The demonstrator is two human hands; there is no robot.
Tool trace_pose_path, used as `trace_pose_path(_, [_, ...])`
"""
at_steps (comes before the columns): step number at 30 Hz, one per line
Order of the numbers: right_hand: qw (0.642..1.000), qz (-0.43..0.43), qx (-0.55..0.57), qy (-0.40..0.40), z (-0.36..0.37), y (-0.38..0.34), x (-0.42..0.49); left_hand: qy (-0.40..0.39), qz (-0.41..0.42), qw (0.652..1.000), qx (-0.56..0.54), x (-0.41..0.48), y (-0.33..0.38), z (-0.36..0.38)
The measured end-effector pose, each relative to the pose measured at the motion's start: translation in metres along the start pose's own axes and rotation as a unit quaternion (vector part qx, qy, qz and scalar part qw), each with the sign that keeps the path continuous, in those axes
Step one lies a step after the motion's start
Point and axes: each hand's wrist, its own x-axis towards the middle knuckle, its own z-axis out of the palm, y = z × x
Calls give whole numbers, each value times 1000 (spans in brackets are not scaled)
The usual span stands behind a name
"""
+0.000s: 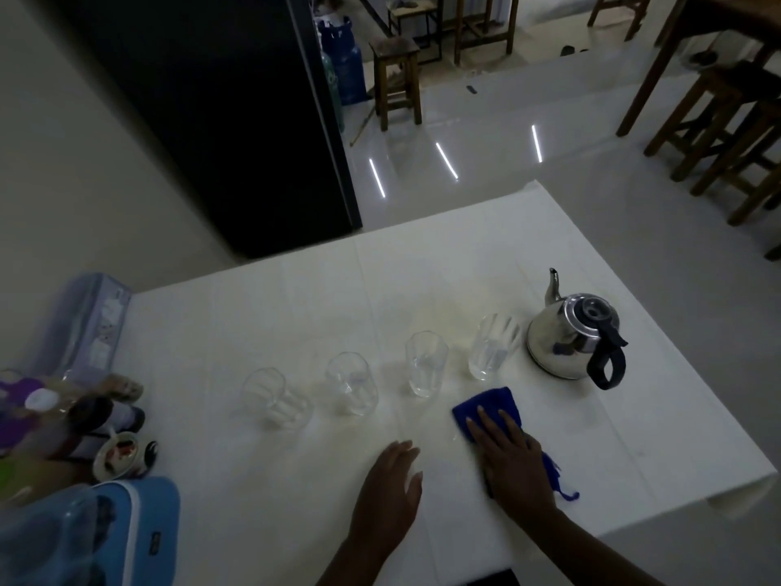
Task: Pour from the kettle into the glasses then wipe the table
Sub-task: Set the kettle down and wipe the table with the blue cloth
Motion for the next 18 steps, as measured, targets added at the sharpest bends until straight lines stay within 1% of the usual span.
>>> trace_pose_path(2, [1000,21,21,2,-6,0,7,5,-5,1000,-4,-7,-2,3])
trace_pose_path(4, [995,67,70,4,-9,-16,23,7,-19,1000,0,-13,-2,5])
trace_pose_path(6, [991,92,95,0,-12,-36,37,13,-26,1000,2,-14,-1,4])
trace_pose_path(9, [994,66,92,-13,-13,-44,40,3,-30,1000,-1,-12,3,3])
trace_pose_path(12, [998,-21,60,-28,-6,-24,20,-2,-41,999,-7,-12,4,2])
trace_pose_path(14, [997,-49,54,-37,-5,-11,13,0,-44,999,-7,-13,5,-1])
trace_pose_path(15, [997,-38,60,-39,-6,-12,15,-1,-45,999,-4,-13,5,-1])
trace_pose_path(18, [994,33,96,-36,-8,-37,30,-2,-46,999,9,-16,2,0])
